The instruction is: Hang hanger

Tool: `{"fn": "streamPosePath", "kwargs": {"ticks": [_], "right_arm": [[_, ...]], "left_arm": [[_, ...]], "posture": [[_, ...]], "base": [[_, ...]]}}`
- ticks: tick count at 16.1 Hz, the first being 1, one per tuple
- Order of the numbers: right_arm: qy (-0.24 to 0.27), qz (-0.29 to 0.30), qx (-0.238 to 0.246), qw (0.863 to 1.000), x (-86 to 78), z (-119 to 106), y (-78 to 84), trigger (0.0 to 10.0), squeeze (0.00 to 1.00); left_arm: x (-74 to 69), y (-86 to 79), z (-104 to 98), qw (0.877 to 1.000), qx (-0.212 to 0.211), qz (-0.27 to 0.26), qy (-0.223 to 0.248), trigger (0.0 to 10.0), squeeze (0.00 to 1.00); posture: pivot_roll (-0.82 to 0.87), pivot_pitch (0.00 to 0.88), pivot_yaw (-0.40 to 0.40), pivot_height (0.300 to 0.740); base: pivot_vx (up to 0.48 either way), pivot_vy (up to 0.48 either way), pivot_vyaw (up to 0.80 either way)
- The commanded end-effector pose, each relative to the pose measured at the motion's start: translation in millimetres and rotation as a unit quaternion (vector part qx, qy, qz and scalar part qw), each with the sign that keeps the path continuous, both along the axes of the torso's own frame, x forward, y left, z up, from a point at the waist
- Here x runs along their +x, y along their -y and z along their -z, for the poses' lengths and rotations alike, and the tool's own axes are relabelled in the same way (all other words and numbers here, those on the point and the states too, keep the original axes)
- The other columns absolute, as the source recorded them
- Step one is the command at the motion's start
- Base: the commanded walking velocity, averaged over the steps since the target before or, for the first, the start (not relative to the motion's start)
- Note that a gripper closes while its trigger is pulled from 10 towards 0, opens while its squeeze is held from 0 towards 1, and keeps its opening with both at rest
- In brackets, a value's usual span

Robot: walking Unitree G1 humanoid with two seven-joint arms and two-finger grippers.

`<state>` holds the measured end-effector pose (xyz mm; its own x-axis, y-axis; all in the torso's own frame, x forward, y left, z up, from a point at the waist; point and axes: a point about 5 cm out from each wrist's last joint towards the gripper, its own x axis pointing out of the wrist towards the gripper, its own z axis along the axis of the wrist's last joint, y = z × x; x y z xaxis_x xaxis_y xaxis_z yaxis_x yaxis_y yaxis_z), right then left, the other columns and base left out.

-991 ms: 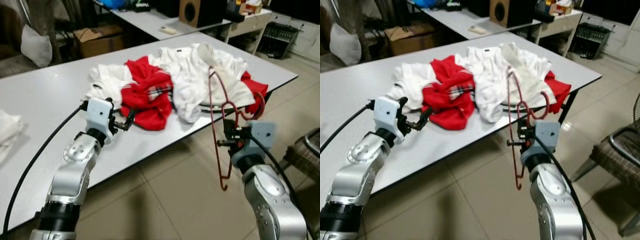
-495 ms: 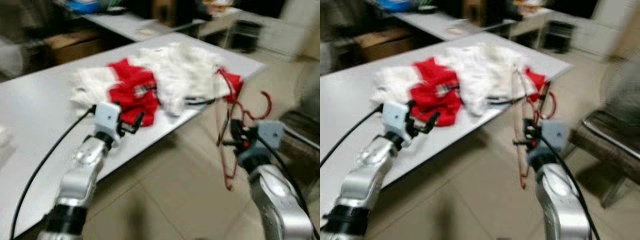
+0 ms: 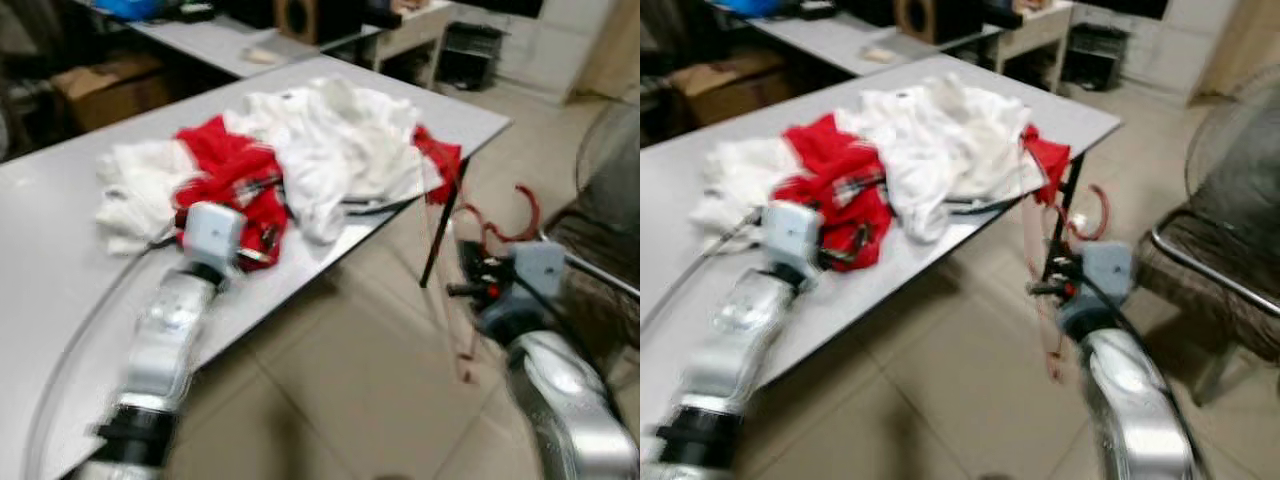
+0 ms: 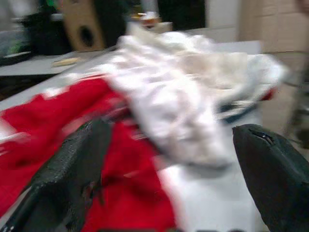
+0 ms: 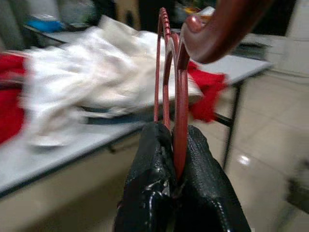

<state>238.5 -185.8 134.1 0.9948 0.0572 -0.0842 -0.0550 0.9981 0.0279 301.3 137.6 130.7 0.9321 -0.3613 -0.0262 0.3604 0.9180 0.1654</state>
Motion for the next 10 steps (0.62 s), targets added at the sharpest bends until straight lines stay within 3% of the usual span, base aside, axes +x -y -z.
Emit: {"fn": "streamPosePath", "kwargs": {"ticks": [1, 5, 7, 8, 10], "right_arm": [[0.014, -0.014, 0.007, 1.0, 3.2, -6.4, -6.6, 10.0, 0.0], [0.015, -0.039, -0.004, 0.999, 2.1, -7.4, -10.1, 10.0, 0.0], [0.008, -0.035, 0.004, 0.999, -1.0, -5.0, -7.7, 10.0, 0.0], [-0.001, -0.074, -0.016, 0.997, -4.3, -2.7, -6.7, 10.0, 0.0], [-0.008, -0.111, -0.039, 0.993, -7.2, -1.0, -5.1, 10.0, 0.0]], "left_arm": [[0.8, -14.5, -2.0, 1.0, 0.022, -0.019, 0.007, 10.0, 0.53], [8.9, -22.9, -3.8, 0.998, 0.054, -0.015, 0.008, 10.0, 0.52], [7.7, -26.0, -0.7, 0.996, 0.085, 0.008, 0.002, 10.0, 0.51], [9.2, -31.8, 3.1, 0.987, 0.157, 0.039, 0.0, 10.0, 0.51], [11.1, -35.5, 3.5, 0.974, 0.219, 0.065, 0.004, 10.0, 0.49]], "posture": [[-0.15, 0.0, 0.017, 0.74], [-0.17, 0.0, 0.032, 0.74], [-0.17, 0.0, 0.032, 0.74], [-0.17, 0.0, 0.032, 0.74], [-0.16, 0.0, 0.034, 0.74]], "base": [[0.319, 0.0, 0.0], [0.311, 0.0, 0.0], [0.0, 0.0, 0.0], [0.0, 0.0, 0.0], [0.0, 0.0, 0.0]]}}
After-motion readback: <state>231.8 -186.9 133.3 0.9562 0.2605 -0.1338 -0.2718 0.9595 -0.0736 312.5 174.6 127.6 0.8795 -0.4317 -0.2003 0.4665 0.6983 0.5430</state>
